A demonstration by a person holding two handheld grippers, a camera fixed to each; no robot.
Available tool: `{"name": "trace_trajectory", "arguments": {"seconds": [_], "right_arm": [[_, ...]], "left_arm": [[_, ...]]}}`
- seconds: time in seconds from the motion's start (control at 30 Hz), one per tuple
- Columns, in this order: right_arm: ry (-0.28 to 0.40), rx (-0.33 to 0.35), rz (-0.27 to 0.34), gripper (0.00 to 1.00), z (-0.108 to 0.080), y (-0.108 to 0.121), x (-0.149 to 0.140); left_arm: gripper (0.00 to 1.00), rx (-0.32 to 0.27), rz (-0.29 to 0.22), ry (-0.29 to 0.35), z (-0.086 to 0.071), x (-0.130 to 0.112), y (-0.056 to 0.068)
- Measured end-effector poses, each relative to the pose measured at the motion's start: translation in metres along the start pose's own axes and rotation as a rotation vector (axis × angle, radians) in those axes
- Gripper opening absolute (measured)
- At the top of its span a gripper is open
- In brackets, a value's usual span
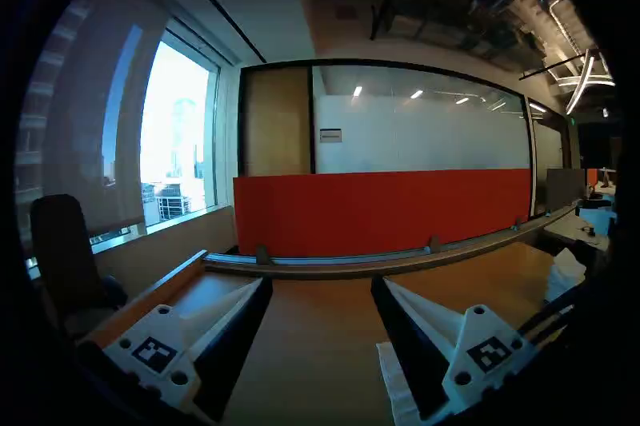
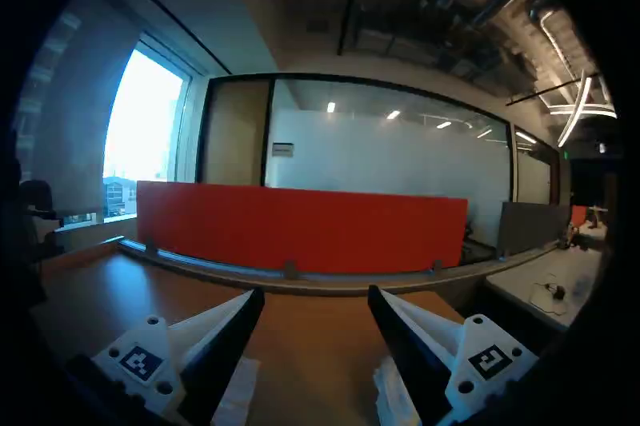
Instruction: Fold towel
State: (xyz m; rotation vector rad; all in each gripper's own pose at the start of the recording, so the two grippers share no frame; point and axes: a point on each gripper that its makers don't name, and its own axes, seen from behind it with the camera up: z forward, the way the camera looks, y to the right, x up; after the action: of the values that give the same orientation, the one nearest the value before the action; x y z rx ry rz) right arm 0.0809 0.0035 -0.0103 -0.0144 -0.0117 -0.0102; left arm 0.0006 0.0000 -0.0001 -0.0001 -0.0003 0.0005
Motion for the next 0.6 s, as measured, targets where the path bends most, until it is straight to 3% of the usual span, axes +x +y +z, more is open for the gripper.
{"name": "trace_trajectory", "arguments": {"seconds": [0.3,0.6], "right_arm": [[-0.027,0.017,-0.009,1.0,-0.001,-0.003,0.013],[-0.112,0.17,-0.084,1.0,-0.004,-0.03,0.002]], "left_arm": [[0.91,-0.034,0.023,-0.03,0.0,0.011,0.003],[0.91,-0.145,0.043,-0.09,0.004,0.009,0.024]]}}
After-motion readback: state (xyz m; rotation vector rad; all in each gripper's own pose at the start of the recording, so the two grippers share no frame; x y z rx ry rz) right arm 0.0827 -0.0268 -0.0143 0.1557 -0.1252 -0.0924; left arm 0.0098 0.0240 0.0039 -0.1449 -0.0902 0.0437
